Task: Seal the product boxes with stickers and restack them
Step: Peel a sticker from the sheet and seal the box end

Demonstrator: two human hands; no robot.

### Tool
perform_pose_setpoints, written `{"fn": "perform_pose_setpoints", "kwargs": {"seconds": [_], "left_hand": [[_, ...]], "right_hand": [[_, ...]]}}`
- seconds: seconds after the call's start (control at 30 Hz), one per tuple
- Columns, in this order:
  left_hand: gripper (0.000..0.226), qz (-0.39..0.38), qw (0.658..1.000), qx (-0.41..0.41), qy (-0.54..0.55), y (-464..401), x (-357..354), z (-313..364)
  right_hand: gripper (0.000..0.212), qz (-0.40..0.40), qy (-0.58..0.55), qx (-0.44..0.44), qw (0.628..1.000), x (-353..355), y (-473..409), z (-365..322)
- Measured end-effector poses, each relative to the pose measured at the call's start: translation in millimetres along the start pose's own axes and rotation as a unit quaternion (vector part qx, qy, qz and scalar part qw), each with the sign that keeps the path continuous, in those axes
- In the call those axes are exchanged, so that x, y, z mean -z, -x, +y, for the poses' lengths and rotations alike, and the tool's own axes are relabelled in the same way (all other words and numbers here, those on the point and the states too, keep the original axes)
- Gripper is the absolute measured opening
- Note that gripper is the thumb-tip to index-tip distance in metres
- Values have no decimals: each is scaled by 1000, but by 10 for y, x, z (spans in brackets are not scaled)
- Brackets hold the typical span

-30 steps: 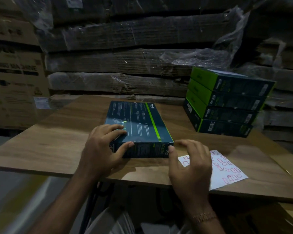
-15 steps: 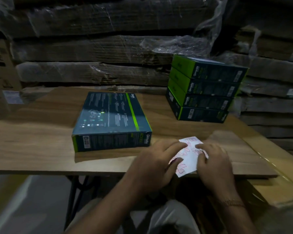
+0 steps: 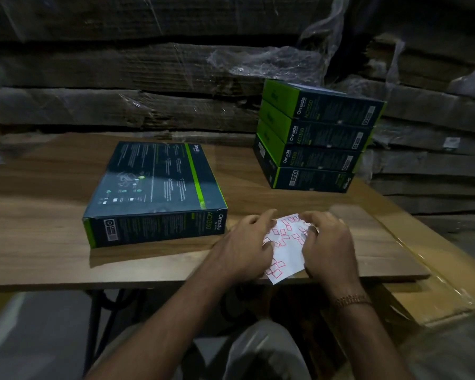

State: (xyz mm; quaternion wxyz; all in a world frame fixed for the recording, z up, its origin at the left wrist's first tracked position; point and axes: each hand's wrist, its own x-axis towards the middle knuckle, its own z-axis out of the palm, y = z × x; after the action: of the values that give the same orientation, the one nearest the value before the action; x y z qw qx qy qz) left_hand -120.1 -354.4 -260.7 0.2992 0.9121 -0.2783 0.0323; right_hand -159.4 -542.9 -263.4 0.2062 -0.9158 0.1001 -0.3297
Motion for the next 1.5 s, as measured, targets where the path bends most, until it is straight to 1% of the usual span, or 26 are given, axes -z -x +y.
{"fn": "perform_pose_setpoints", "kwargs": {"seconds": [0.1,0.27,0.37,0.53,0.63,0.7,0.8,1.03,1.27,1.43,1.5], "left_hand": [[70,-7,1000,9,-29,22,-20,5],[71,-24,999,10,-41,52,23,55],[73,-29,999,12,-33,63,48,71],[81,-40,999,31,-18,113,114,129],[83,-40,998,44,-4,140,140,158],[83,-37,998,50,1,145,140,161],[82,-44,997,60,6,129,136,168],[97,-68,997,41,12,3,148,177],[95,-85,995,47,1,-14,148,206],[96,-81,996,48,3,-1,144,210],[94,-80,996,46,2,0,141,200]], "right_hand": [[28,-11,-14,8,1000,-41,-119,-9],[26,-52,0,2,999,-104,-121,8],[26,-49,-22,-12,999,-80,-101,19],[32,-17,-65,-36,997,-49,-69,23],[34,-33,-77,-59,995,-44,-87,20],[36,-60,-71,-55,994,-59,-114,41],[40,-96,-33,-37,994,-75,-136,49],[36,-105,-5,-23,994,-83,-145,51],[28,-124,6,-27,992,-87,-179,47],[17,-133,36,-19,990,-84,-273,36],[17,-136,40,-16,990,-75,-319,37]]}}
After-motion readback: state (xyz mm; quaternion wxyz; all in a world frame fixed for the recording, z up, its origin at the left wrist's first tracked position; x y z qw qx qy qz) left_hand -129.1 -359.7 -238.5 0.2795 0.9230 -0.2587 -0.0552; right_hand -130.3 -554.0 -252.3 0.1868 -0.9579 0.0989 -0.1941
